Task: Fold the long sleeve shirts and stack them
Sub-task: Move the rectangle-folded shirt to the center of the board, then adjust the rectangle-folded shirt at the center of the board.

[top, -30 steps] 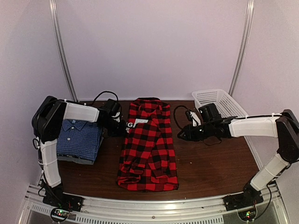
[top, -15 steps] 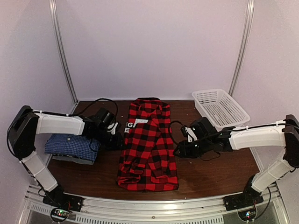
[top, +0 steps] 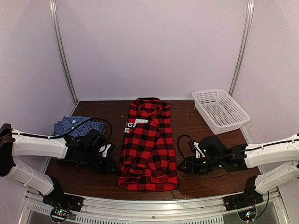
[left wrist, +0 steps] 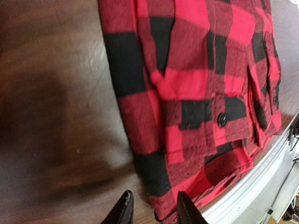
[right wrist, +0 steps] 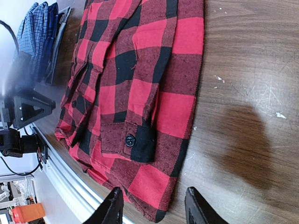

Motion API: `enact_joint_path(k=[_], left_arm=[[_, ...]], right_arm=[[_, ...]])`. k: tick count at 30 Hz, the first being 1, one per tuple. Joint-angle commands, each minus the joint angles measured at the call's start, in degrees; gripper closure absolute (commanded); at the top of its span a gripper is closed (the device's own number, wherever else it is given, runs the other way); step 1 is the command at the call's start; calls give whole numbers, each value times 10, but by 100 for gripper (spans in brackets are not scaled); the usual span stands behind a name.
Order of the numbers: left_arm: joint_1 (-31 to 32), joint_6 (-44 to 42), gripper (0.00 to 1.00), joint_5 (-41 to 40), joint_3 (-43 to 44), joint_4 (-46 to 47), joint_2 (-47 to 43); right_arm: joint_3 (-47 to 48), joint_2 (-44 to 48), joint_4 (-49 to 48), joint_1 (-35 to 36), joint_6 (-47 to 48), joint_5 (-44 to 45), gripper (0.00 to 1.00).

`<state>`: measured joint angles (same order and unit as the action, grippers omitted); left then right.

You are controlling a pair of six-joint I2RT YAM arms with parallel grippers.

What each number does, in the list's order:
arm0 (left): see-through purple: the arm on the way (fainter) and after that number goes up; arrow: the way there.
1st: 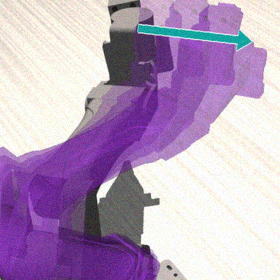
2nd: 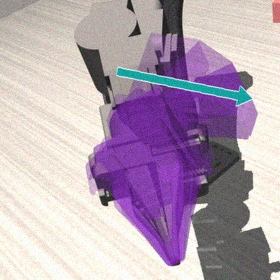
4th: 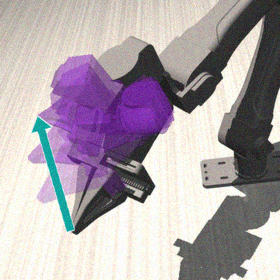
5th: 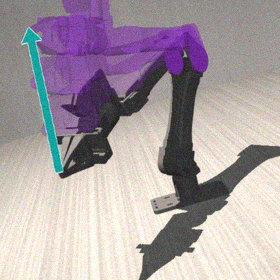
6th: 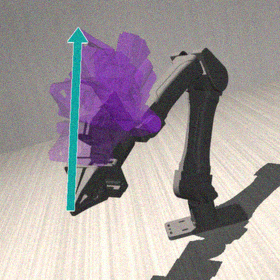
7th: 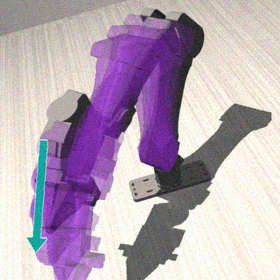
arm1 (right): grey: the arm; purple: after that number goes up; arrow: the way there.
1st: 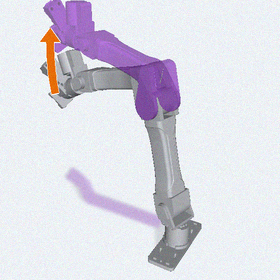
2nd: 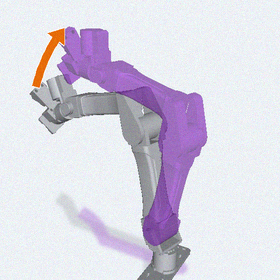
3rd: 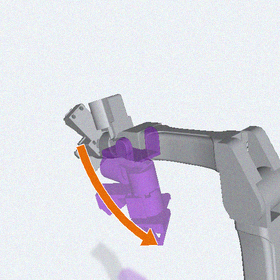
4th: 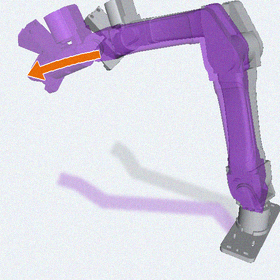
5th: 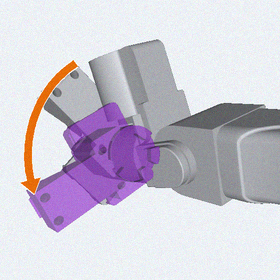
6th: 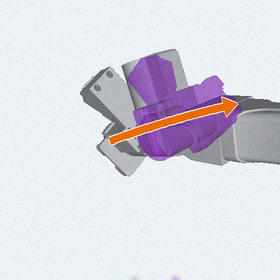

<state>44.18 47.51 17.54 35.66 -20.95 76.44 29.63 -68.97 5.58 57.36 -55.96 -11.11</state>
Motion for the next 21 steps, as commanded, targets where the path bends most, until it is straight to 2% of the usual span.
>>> enact_joint_path(k=[1, 5, 9, 15, 21], left_arm=[[44, 76, 66, -13, -57, 71, -44], [94, 125, 59, -40, -97, 112, -86], [116, 154, 56, -60, -118, 135, -107], [137, 142, 57, -93, -107, 137, -91], [157, 134, 58, -119, -82, 93, -61]], right_arm=[[-13, 18, -14, 14, -5, 34, 53], [-32, 23, -14, 25, 1, 44, 52], [-63, 34, -45, 31, -4, 33, 52], [-66, 44, -33, 38, 14, 55, 51], [-63, 67, -12, 43, 42, 72, 49]])
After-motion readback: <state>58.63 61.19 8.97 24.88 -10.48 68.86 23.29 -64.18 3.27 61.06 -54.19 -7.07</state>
